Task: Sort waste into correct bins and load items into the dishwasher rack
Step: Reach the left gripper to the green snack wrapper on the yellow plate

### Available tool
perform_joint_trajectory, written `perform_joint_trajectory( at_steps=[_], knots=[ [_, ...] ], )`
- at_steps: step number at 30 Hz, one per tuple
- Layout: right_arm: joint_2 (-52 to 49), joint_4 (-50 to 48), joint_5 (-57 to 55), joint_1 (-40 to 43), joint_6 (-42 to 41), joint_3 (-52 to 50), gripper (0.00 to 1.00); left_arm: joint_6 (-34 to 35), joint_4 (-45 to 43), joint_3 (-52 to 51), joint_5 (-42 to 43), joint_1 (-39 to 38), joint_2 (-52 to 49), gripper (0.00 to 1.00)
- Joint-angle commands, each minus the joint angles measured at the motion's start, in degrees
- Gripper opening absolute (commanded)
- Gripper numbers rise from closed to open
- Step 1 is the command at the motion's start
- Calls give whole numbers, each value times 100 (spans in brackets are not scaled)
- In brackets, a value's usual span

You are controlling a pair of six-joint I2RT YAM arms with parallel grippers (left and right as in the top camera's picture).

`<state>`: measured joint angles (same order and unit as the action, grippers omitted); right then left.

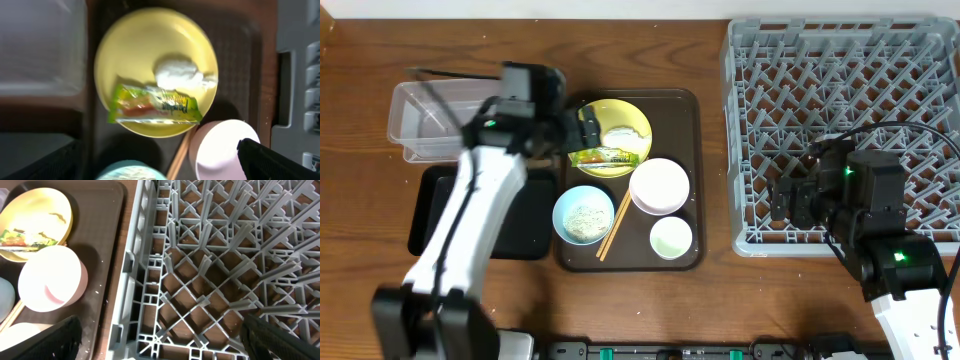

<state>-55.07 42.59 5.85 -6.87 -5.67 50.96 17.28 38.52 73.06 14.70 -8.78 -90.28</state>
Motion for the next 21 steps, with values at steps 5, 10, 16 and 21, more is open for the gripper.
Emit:
perform_joint_trajectory(
  at_steps=[5, 10, 16, 21],
  knots=[
    [31, 13, 44, 48, -74, 153, 99, 2157, -157, 42, 39, -636, -916, 95],
    [31, 76, 44, 48, -72, 153, 99, 3075, -358, 35, 140, -907, -1314, 90],
    [31, 96, 44, 48, -74, 153, 99, 3976, -472, 31, 133, -962, -1624, 88],
    [31, 103, 44, 48, -74, 153, 99, 4306, -660, 31, 116, -964, -1878, 88]
  ],
)
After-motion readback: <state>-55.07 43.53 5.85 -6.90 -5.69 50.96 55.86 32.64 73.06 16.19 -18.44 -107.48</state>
